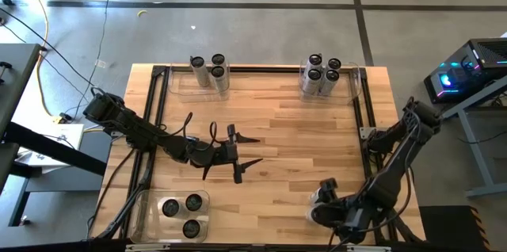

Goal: Sort soda cans
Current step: Put the white-yellow soda can into the top left transparent bin

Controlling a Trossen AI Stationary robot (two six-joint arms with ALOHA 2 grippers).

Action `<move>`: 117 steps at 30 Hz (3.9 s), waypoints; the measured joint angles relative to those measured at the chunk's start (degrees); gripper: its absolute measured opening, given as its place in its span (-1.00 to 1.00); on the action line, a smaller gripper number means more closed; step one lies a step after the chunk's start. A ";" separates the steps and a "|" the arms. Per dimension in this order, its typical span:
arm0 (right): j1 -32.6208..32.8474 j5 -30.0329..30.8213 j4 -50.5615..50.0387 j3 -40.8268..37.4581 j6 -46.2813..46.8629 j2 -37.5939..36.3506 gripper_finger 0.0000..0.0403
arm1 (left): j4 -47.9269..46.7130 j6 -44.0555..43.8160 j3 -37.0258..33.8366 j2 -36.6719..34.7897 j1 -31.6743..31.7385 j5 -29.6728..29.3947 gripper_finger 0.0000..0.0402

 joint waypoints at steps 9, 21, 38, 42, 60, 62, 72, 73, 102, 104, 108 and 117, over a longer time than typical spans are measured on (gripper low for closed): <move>-0.11 0.72 0.50 0.07 -3.37 1.90 0.50 | 0.07 -0.15 0.00 0.00 0.00 0.02 0.34; -0.84 2.33 -0.37 1.53 -4.64 2.34 0.18 | 0.42 -0.11 0.00 -0.34 -0.26 -1.30 0.34; -26.21 -2.15 8.83 6.49 -16.65 4.64 0.18 | -24.20 -10.07 0.00 -15.14 -8.56 -22.23 0.34; -32.66 -5.37 8.73 8.48 -19.82 7.90 0.18 | -31.50 -14.67 0.00 -16.51 -9.25 -22.74 0.34; -38.27 -8.37 10.03 14.30 -25.47 14.61 0.56 | -44.59 -26.62 0.00 -16.68 -9.79 -23.30 0.34; -38.23 -8.26 10.12 15.98 -25.67 14.48 0.60 | -44.54 -26.62 0.00 -16.60 -10.27 -23.28 0.34; -29.30 17.26 7.09 16.52 -26.21 6.41 0.63 | -39.61 -24.62 0.00 -10.59 -11.26 -23.56 0.34; -27.72 20.66 6.04 15.11 -23.91 4.55 0.63 | -38.33 -23.91 -0.02 -9.24 -11.09 -23.55 0.34; -3.56 48.24 28.46 -26.23 12.07 -17.42 0.64 | -3.18 -19.38 0.00 9.17 -3.89 -5.64 0.63; -3.56 48.22 28.73 -26.25 12.06 -17.42 0.64 | -1.63 -20.67 -0.02 10.64 -3.48 -5.90 0.63; -3.56 48.24 28.90 -26.25 12.05 -17.42 0.64 | 2.26 -23.13 -0.02 12.91 -2.88 -6.50 0.63; -3.56 48.28 29.32 -26.25 12.06 -17.42 0.64 | 5.78 -24.13 0.02 15.97 -0.98 -3.18 0.62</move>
